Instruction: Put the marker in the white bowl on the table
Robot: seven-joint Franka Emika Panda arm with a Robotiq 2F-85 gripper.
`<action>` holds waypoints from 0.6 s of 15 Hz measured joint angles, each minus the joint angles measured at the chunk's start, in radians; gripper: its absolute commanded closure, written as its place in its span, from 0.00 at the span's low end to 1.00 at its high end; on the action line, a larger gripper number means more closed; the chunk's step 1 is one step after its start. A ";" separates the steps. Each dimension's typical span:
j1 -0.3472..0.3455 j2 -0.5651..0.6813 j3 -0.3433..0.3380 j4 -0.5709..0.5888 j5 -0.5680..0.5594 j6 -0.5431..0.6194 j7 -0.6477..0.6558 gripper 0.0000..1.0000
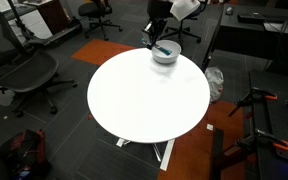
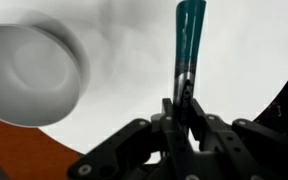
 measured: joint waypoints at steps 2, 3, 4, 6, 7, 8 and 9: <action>0.020 0.001 0.020 -0.019 0.000 0.001 0.000 0.95; 0.028 0.001 0.028 -0.028 0.000 0.002 0.000 0.95; 0.035 0.004 0.035 -0.035 0.000 0.006 0.000 0.95; 0.048 0.017 0.041 -0.046 0.000 0.023 0.000 0.95; 0.053 0.028 0.041 -0.050 0.000 0.038 0.000 0.95; 0.058 0.041 0.042 -0.055 0.000 0.054 0.000 0.95; 0.062 0.058 0.042 -0.058 0.000 0.073 0.000 0.95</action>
